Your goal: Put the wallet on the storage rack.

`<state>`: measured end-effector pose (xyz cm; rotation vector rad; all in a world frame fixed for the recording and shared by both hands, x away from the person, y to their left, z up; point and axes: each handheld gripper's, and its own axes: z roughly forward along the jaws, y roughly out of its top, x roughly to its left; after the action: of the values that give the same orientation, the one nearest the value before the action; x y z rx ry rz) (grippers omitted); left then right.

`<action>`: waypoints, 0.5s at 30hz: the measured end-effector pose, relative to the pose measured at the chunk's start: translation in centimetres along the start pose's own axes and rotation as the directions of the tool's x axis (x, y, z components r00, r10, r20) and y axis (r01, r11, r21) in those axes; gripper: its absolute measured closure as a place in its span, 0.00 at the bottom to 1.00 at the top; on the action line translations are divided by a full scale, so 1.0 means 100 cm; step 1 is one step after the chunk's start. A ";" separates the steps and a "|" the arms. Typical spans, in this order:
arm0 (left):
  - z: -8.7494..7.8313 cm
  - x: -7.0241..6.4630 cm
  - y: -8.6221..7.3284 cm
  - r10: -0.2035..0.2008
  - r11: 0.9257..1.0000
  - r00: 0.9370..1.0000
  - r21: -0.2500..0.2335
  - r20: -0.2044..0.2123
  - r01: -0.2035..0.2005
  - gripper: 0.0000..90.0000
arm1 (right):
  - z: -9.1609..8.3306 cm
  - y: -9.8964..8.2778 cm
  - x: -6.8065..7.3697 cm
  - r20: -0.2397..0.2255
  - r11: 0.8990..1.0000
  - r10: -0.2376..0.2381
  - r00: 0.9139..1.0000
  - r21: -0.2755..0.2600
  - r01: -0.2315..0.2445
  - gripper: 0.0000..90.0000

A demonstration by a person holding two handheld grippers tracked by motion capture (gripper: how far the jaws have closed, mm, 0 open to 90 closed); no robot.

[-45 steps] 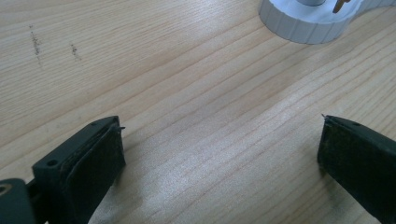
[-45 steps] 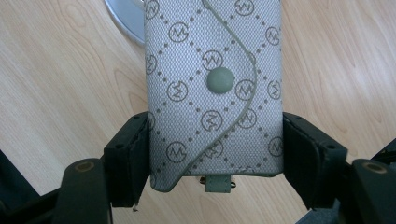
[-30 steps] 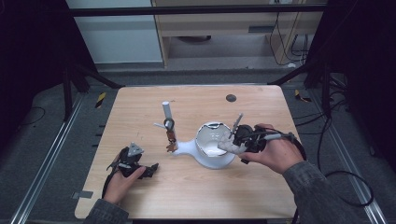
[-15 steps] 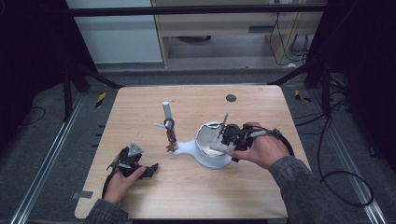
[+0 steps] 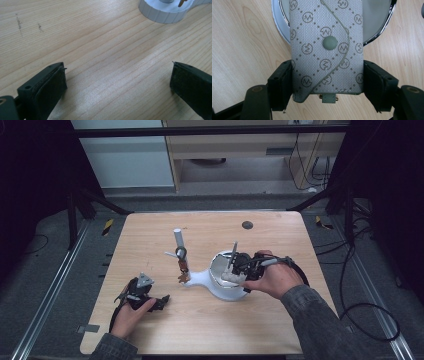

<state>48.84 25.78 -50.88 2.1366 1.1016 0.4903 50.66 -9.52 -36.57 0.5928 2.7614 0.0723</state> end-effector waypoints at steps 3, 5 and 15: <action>0.000 0.000 0.000 0.001 1.000 1.000 0.000 0.000 -0.001 0.00 | 0.002 0.003 0.001 0.010 1.000 -0.010 1.000 -0.001 0.010 0.34; 0.000 0.000 0.000 0.001 1.000 1.000 0.000 0.000 -0.001 0.00 | 0.002 0.005 0.003 0.018 1.000 -0.008 1.000 -0.001 0.008 0.34; 0.000 0.000 0.000 0.001 1.000 1.000 0.000 -0.001 -0.001 0.00 | 0.005 0.010 0.009 0.049 0.999 -0.035 0.998 0.009 0.034 0.34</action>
<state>48.84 25.78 -50.88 2.1369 1.1012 0.4920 50.41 -8.22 -37.19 0.5416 2.7245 0.0377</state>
